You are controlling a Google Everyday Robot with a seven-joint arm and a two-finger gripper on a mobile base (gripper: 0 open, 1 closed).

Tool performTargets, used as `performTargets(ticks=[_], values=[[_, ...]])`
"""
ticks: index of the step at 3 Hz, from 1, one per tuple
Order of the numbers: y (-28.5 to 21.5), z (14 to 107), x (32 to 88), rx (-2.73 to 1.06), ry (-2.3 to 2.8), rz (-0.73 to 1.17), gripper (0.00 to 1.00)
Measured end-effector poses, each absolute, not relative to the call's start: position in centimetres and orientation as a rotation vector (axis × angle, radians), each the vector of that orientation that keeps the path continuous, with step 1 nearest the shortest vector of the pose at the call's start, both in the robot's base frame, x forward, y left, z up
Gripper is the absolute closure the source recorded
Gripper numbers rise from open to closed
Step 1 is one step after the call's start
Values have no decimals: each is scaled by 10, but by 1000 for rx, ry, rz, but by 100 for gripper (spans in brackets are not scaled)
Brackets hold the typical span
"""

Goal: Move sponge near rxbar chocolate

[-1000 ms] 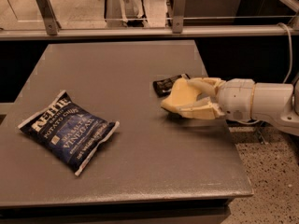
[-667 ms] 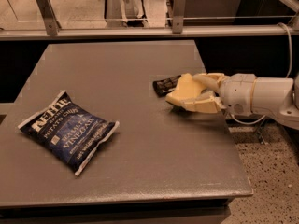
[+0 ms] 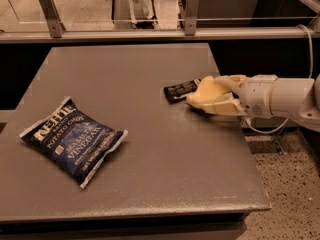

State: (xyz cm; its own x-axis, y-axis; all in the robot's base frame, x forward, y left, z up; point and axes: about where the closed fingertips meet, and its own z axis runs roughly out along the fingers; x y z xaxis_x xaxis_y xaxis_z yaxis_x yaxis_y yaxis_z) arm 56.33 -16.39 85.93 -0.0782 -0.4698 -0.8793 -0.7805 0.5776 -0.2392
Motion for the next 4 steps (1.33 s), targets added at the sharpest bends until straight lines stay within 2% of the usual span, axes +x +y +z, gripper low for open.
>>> performTargets(ticks=[1, 2, 4], values=[[-178, 855, 566, -997, 1767, 324, 82], [-192, 853, 564, -920, 1803, 291, 59], [-188, 855, 564, -926, 1797, 289, 13]])
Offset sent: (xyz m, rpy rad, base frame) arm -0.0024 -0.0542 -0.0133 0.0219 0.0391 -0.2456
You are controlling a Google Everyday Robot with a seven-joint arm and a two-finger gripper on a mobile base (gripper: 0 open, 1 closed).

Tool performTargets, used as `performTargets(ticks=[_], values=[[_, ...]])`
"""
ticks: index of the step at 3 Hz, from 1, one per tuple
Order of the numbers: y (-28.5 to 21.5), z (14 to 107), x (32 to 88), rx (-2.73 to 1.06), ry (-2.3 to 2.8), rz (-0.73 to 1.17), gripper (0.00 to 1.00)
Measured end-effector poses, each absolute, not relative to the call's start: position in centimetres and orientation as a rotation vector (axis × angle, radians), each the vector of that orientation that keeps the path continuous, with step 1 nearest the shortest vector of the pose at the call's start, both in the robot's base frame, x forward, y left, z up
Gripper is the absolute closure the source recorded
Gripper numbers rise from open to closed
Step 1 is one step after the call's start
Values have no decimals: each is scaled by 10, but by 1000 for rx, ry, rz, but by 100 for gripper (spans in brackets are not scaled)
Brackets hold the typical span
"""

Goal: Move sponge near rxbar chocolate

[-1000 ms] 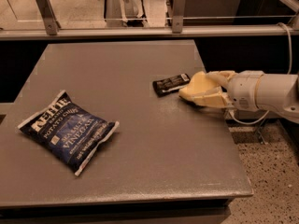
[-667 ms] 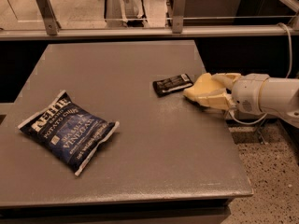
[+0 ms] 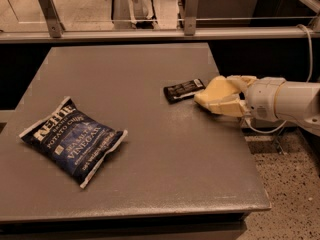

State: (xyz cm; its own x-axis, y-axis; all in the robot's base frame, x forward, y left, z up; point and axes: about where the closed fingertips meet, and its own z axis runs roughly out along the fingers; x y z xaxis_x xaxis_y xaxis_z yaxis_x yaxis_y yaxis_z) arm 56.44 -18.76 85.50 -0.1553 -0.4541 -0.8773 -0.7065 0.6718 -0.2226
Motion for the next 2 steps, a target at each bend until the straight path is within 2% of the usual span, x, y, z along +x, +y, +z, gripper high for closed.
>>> performTargets(ticks=[1, 2], values=[[-185, 856, 564, -931, 1794, 290, 0], [-185, 856, 564, -931, 1794, 290, 0]])
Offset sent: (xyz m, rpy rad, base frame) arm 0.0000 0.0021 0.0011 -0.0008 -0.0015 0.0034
